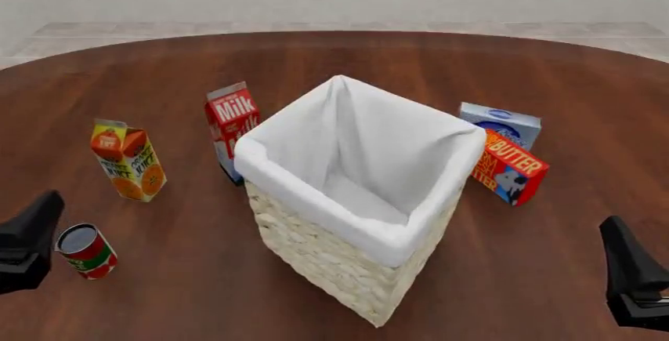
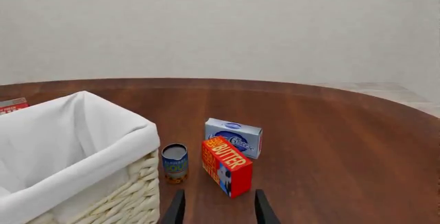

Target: Pick up the tomato sauce, and put it in the basket.

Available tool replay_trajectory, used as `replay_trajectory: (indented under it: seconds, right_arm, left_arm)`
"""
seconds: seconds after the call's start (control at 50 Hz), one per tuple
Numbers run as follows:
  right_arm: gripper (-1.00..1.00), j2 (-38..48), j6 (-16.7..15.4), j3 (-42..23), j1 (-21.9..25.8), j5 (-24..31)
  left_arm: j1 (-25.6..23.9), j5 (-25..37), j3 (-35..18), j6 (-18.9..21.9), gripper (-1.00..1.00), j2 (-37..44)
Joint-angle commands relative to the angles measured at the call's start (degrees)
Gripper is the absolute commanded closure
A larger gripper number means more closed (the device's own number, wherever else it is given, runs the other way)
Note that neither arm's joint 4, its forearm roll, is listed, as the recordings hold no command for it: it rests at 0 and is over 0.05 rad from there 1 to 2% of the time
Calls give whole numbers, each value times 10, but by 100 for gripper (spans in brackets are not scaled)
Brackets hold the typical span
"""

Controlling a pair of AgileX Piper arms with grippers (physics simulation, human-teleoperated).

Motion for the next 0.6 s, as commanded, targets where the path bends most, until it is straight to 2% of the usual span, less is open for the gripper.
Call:
replay_trajectory:
  seconds: [0.02,0.06,0.12,0.16,0.26,0.32,0.38,0.42,0.48,0.5,0.6]
  right_arm:
    - [-100,0,0,-1,0,1]
    - [-100,0,-2,-2,0,2]
    - [-100,0,-1,-1,0,1]
    - [-100,0,-1,-1,0,1]
    - [-100,1,-7,1,1,-2]
    - [-100,2,3,3,0,-4]
    - [-100,1,-5,4,1,-5]
    - [-100,2,1,4,1,-6]
    - [-100,1,0,3,1,-4]
    - [-100,0,-2,2,1,-2]
    - [-100,1,-1,2,1,-2]
  left_arm:
    - [6,83,-91,11,-100,87]
    - [7,84,-91,18,-100,103]
    - [10,99,-113,-8,-100,143]
    - [18,96,-113,11,-100,150]
    - [40,94,-136,27,-100,184]
    - [39,103,-139,23,-100,195]
    - [43,136,-169,26,-100,217]
    - [45,148,-176,24,-100,233]
    - [74,150,-186,39,-100,264]
    - [67,151,-190,36,-100,262]
    - [94,173,-204,60,-100,279]
